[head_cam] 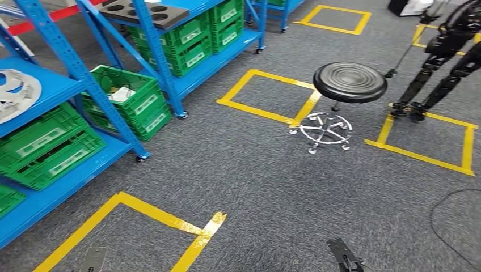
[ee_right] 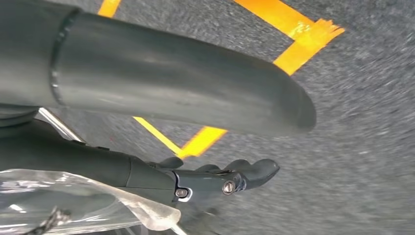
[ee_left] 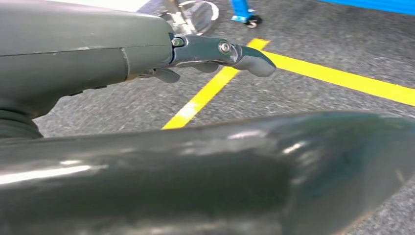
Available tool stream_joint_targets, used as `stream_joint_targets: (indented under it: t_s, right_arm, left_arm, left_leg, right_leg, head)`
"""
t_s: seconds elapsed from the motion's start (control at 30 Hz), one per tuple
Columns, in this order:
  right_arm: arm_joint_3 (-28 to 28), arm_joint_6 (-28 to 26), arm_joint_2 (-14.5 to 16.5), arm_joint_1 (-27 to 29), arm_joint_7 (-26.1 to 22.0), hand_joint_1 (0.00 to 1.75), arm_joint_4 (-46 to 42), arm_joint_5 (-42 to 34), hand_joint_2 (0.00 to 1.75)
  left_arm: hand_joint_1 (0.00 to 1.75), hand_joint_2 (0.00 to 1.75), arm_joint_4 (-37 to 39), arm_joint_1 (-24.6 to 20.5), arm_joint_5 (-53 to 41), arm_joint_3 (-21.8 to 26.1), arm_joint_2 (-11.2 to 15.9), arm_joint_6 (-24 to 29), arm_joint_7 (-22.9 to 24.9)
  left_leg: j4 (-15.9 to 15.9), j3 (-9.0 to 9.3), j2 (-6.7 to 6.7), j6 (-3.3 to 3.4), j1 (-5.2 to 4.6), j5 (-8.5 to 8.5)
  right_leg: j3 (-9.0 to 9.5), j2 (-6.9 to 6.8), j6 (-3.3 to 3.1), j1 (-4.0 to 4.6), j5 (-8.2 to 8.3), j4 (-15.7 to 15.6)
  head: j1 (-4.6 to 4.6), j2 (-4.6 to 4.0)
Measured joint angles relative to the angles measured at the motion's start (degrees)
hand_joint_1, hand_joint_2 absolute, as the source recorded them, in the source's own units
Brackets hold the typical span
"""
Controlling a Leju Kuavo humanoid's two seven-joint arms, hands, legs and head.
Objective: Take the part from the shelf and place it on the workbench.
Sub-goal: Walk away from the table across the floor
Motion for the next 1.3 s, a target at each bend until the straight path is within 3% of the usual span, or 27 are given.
stream_joint_targets:
  t_s: [0.03,0.1,0.17,0.23,0.3,0.33,0.37,0.4,0.47,0.53,0.6,0.63,0.7,0.73,0.8,0.83,0.87,0.9,0.97,1.03,1.07,1.13,1.2,1.27,1.3]
  right_arm:
    - [0.01,-0.01,0.01,-0.01,0.02,0.0,0.01,0.01,0.0]
    - [-0.02,-0.01,0.07,-0.1,0.06,0.0,0.03,-0.01,0.0]
    - [-0.07,-0.07,0.09,-0.2,0.12,0.0,0.03,-0.03,0.0]
    - [-0.11,-0.15,0.06,-0.24,0.25,0.0,0.02,-0.03,0.0]
    - [-0.13,-0.18,0.05,-0.32,0.54,0.0,0.02,-0.01,0.0]
    - [-0.13,-0.19,0.05,-0.39,0.73,0.0,0.02,-0.01,0.0]
    - [-0.13,-0.22,0.07,-0.49,0.93,0.0,0.02,-0.01,0.0]
    - [-0.14,-0.26,0.08,-0.6,1.07,0.0,0.02,-0.01,0.0]
    - [-0.16,-0.49,0.1,-0.86,1.19,0.0,0.02,-0.02,0.0]
    - [-0.17,-0.85,0.11,-1.14,1.16,0.0,0.02,-0.03,0.0]
    - [-0.19,-1.28,0.16,-1.52,1.13,0.0,0.01,-0.06,0.0]
    - [-0.2,-1.45,0.2,-1.75,1.1,0.0,-0.01,-0.09,0.0]
    - [-0.2,-1.77,0.27,-2.04,1.07,0.0,-0.01,-0.17,0.0]
    - [-0.19,-1.93,0.29,-2.02,1.08,0.0,-0.01,-0.2,0.0]
    - [-0.19,-2.48,0.3,-1.7,1.15,0.0,-0.01,-0.25,0.0]
    - [-0.22,-2.85,0.3,-1.5,1.2,0.0,-0.01,-0.34,0.0]
    - [-0.27,-3.21,0.3,-1.36,1.24,0.0,-0.01,-0.49,0.0]
    - [-0.32,-3.51,0.3,-1.29,1.25,0.0,-0.01,-0.67,0.0]
    - [-0.36,-3.86,0.3,-1.23,1.25,0.0,0.0,-0.94,0.0]
    - [-0.34,-3.98,0.31,-1.08,1.22,0.0,0.02,-1.01,0.0]
    - [-0.35,-4.02,0.32,-1.01,1.24,0.0,0.03,-1.04,0.0]
    - [-0.44,-4.08,0.5,-1.01,1.27,0.0,0.04,-1.1,0.0]
    - [-0.58,-4.24,0.67,-0.98,1.25,0.0,0.01,-1.11,0.0]
    - [-0.67,-4.43,0.67,-0.8,1.2,0.0,-0.02,-1.08,0.0]
    - [-0.68,-4.48,0.67,-0.7,1.14,0.0,-0.01,-1.05,0.0]
  left_arm:
    - [0.0,0.0,0.0,0.03,-0.12,-0.01,0.01,0.02,-0.03]
    - [0.0,0.0,0.0,0.22,-0.31,-0.02,0.06,0.04,-0.08]
    - [0.0,0.0,0.0,0.24,-0.39,-0.02,0.13,0.08,-0.09]
    - [0.0,0.0,0.0,-0.02,-0.49,-0.04,0.14,0.12,-0.09]
    - [0.0,0.0,0.0,-0.13,-0.72,-0.08,0.14,0.1,-0.1]
    - [0.0,0.0,0.0,-0.1,-0.84,-0.09,0.16,0.09,-0.11]
    - [0.0,0.0,0.0,-0.07,-0.96,-0.1,0.22,0.07,-0.11]
    - [0.0,0.0,0.0,-0.06,-1.03,-0.11,0.29,0.05,-0.11]
    - [0.0,0.0,0.0,-0.14,-1.23,-0.16,0.38,0.04,-0.11]
    - [0.0,0.0,0.01,-0.32,-1.47,-0.31,0.4,0.06,-0.2]
    - [0.0,0.0,0.02,-0.27,-1.61,-0.47,0.4,0.1,-0.34]
    - [0.0,0.0,0.02,-0.16,-1.59,-0.49,0.42,0.14,-0.46]
    - [0.0,0.0,0.02,-0.19,-1.52,-0.5,0.49,0.2,-0.86]
    - [0.0,0.0,0.02,-0.3,-1.55,-0.5,0.49,0.29,-1.06]
    - [0.0,0.0,0.02,-0.46,-1.99,-0.69,0.44,0.63,-1.2]
    - [0.0,0.0,0.02,-0.43,-2.24,-0.83,0.41,0.84,-1.12]
    - [0.0,0.0,0.02,-0.38,-2.39,-0.95,0.41,1.0,-1.01]
    - [0.0,0.0,0.02,-0.35,-2.39,-1.02,0.39,1.08,-0.89]
    - [0.0,0.0,0.02,-0.36,-2.26,-1.02,0.3,1.16,-0.75]
    - [0.0,0.0,0.02,-0.33,-2.17,-1.02,0.22,1.25,-0.67]
    - [0.0,0.0,0.03,-0.23,-2.14,-1.02,0.2,1.28,-0.64]
    - [0.0,0.0,0.04,0.08,-2.13,-1.02,0.3,1.34,-0.6]
    - [0.0,0.0,0.04,0.1,-2.14,-1.03,0.4,1.4,-0.49]
    - [0.0,0.0,0.04,-0.15,-2.16,-1.04,0.34,1.46,-0.43]
    - [0.0,0.0,0.04,-0.23,-2.17,-1.04,0.33,1.49,-0.47]
  left_leg:
    - [0.06,-0.28,-0.66,-0.36,0.07,0.11]
    - [0.05,-0.65,-1.6,-1.03,0.26,0.26]
    - [2.07,-1.55,0.35,-1.56,0.08,-1.13]
    - [8.39,-4.37,3.69,-2.05,0.07,-4.48]
    - [14.91,-7.36,4.94,-2.45,0.36,-6.84]
    - [15.76,-7.73,5.14,-2.59,0.49,-6.56]
    - [14.37,-7.02,5.38,-2.66,0.58,-5.2]
    - [11.02,-5.32,5.92,-2.64,0.62,-3.1]
    - [3.69,-1.57,8.16,-2.4,0.28,-0.21]
    - [0.7,-0.17,9.44,-1.78,-0.21,-0.1]
    - [0.38,-0.25,8.53,-1.04,-0.28,-0.35]
    - [0.17,-0.17,7.94,-0.77,-0.18,-0.32]
    - [-0.2,0.08,6.85,-0.09,0.12,-0.24]
    - [-0.23,0.12,6.25,0.15,0.17,-0.27]
    - [-0.22,0.2,4.73,0.45,0.14,-0.35]
    - [-0.21,0.32,3.86,0.51,0.1,-0.42]
    - [-0.19,0.5,2.97,0.53,0.08,-0.5]
    - [-0.18,0.73,2.1,0.49,0.06,-0.61]
    - [-0.1,0.95,0.51,0.25,0.12,-0.83]
    - [0.09,0.5,-0.87,-0.26,0.38,-0.84]
    - [0.12,0.21,-1.56,-0.6,0.53,-0.73]
    - [0.1,-0.04,-2.49,-1.24,0.58,-0.7]
    - [2.51,-1.04,0.16,-1.84,0.26,-2.31]
    - [9.3,-4.12,4.03,-2.44,0.31,-5.68]
    - [12.87,-5.82,4.83,-2.7,0.47,-7.01]
  right_leg:
    - [0.45,0.54,-0.21,-0.03,-0.13,-0.81]
    - [0.8,-0.64,-0.73,-0.02,-0.11,-1.22]
    - [1.27,-2.26,-1.39,-0.17,0.05,-1.75]
    - [1.72,-4.14,-1.95,-0.09,-0.13,-2.01]
    - [1.98,-5.96,-2.13,0.03,-0.44,-2.0]
    - [2.14,-6.77,-2.09,0.04,-0.6,-1.99]
    - [2.37,-7.54,-2.0,0.03,-0.78,-1.99]
    - [2.69,-8.28,-1.85,0.01,-1.01,-1.99]
    - [3.32,-9.58,-1.29,0.18,-1.58,-1.95]
    - [3.63,-10.72,-0.56,0.49,-2.01,-1.96]
    - [3.85,-11.78,0.05,0.6,-2.33,-2.09]
    - [3.83,-11.37,0.31,0.53,-2.77,-1.88]
    - [2.23,-8.7,0.68,0.37,-5.06,1.56]
    - [0.44,-6.94,0.72,0.3,-6.74,5.13]
    - [-3.89,-5.33,0.69,0.34,-9.16,12.81]
    - [-5.31,-5.07,0.59,0.38,-8.88,14.57]
    - [-5.67,-4.88,0.45,0.41,-7.33,13.97]
    - [-5.0,-4.56,0.22,0.42,-4.82,11.18]
    - [-2.42,-1.76,-0.29,0.28,-0.31,3.82]
    - [-0.63,0.83,-0.56,0.11,0.72,-0.16]
    - [-0.27,1.06,-0.61,0.12,0.48,-0.57]
    - [0.23,-0.41,-0.84,0.0,0.33,-1.3]
    - [0.97,-2.21,-1.34,-0.3,0.37,-2.01]
    - [1.6,-4.27,-1.8,-0.23,0.1,-2.28]
    - [1.8,-5.31,-1.89,-0.17,-0.08,-2.27]
  head:
    - [0.02,0.0]
    - [0.0,0.0]
    - [-0.33,0.0]
    - [-0.65,0.0]
    - [-0.68,0.0]
    - [-0.69,0.0]
    - [-0.7,0.0]
    - [-0.72,0.0]
    - [-0.75,0.0]
    - [-0.76,0.0]
    - [-0.74,0.0]
    - [-0.68,0.0]
    - [-0.45,0.0]
    - [-0.27,0.0]
    - [-0.03,0.0]
    - [0.02,0.0]
    - [0.04,0.0]
    - [0.04,0.0]
    - [-0.03,0.0]
    - [0.02,0.0]
    - [0.11,0.0]
    - [0.37,0.0]
    - [-0.03,0.0]
    - [-0.44,0.0]
    - [-0.47,0.0]
